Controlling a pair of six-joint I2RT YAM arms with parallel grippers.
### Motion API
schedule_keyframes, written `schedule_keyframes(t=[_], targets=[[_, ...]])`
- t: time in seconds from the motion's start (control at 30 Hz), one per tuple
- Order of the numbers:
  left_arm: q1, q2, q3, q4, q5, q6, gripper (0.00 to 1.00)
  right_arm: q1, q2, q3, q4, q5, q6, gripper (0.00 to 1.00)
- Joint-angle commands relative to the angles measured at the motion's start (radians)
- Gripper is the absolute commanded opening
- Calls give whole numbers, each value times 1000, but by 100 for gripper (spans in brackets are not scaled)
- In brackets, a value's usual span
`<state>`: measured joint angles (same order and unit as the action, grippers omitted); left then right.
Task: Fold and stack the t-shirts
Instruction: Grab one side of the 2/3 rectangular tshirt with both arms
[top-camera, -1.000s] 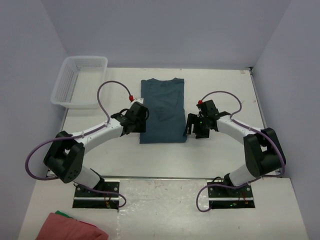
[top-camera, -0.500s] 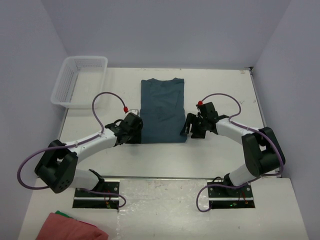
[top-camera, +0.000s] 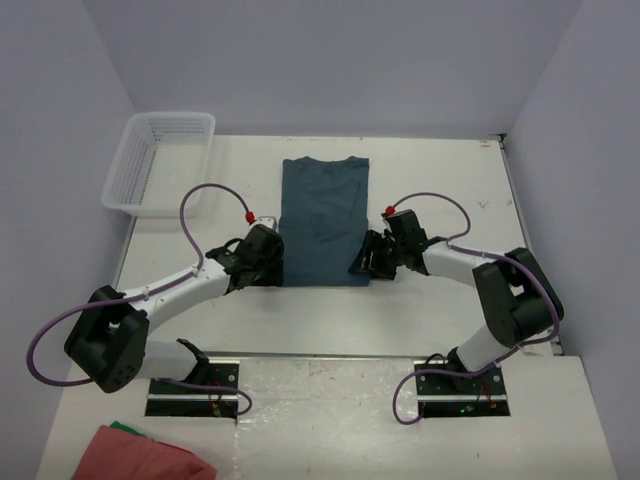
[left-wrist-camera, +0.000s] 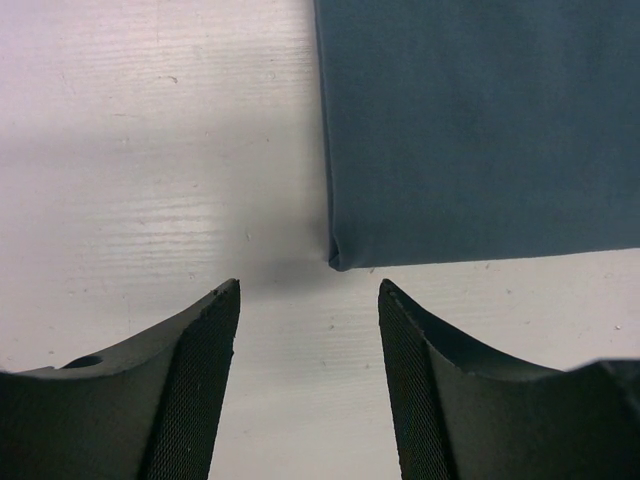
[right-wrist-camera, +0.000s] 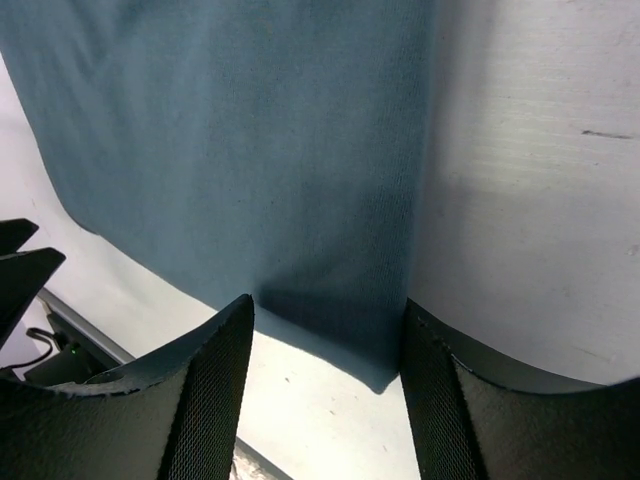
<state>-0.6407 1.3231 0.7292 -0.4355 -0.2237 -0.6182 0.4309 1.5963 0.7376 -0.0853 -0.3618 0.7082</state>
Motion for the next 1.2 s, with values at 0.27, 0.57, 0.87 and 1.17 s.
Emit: schedule_keyframes(t=[0.27, 0.57, 0.87, 1.17], targets=[[53, -12, 7, 38, 52, -15, 61, 23, -44, -104, -28, 64, 28, 58], [107, -12, 12, 63, 93, 8, 61, 29, -68, -144, -16, 66, 42, 56], [119, 2, 10, 78, 138, 18, 61, 32, -35, -145, -7, 67, 45, 22], [150, 14, -28, 136, 274, 14, 67, 37, -39, -136, -25, 84, 43, 0]])
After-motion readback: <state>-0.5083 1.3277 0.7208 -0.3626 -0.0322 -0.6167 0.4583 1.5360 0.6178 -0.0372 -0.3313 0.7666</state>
